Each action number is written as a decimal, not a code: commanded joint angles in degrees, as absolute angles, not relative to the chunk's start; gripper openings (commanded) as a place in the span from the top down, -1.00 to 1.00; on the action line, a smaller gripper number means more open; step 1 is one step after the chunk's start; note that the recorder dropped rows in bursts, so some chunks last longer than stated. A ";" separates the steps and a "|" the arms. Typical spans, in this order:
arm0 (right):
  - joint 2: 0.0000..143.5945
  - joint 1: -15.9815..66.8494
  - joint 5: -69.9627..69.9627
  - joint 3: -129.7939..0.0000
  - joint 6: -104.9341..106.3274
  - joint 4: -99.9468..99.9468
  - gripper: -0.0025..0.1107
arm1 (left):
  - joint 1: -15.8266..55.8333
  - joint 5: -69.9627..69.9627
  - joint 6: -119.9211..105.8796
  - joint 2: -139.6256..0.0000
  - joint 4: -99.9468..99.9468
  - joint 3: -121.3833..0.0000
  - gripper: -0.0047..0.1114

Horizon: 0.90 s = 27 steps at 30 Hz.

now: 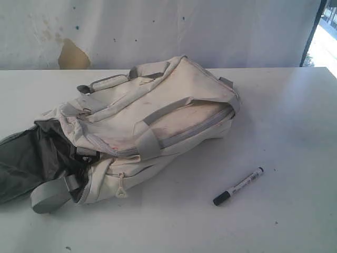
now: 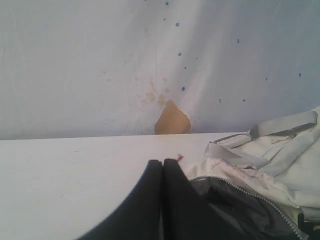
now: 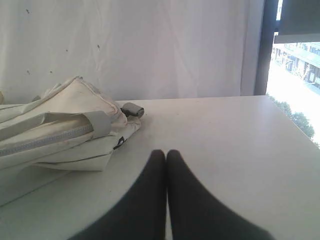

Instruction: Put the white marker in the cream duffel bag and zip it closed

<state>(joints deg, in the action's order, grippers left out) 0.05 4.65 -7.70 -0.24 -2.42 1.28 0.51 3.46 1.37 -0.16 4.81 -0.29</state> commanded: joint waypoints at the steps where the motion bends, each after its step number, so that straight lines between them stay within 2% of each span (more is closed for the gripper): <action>1: 0.00 4.63 -7.67 0.00 -2.59 1.49 0.96 | 0.68 3.62 1.39 0.00 4.36 0.00 0.92; 11: 0.00 4.63 -7.67 0.00 -2.59 1.49 0.96 | 0.68 3.62 1.39 0.00 4.36 0.00 0.92; 15: 0.00 4.63 -2.24 0.00 -3.01 1.49 0.96 | 0.68 3.36 1.50 0.00 4.36 0.00 0.92; 18: 0.00 4.63 1.95 0.00 -3.30 1.49 0.96 | 0.68 0.00 2.19 0.00 4.36 0.00 0.92; 22: 0.00 4.63 0.47 -1.82 -3.30 1.49 0.96 | 0.68 -5.16 8.21 0.00 4.36 0.00 0.92; 24: 0.00 4.63 0.00 -5.42 -3.30 1.49 0.96 | 0.68 -3.51 8.88 0.00 4.36 -1.15 0.92; 27: 0.00 4.63 -5.82 -12.40 -3.30 1.49 0.96 | 0.68 7.16 8.88 0.00 4.36 -9.58 0.92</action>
<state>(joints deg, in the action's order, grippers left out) 0.02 4.65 -1.82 -8.92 -3.02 1.28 0.51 1.84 8.36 -0.16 4.81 -5.08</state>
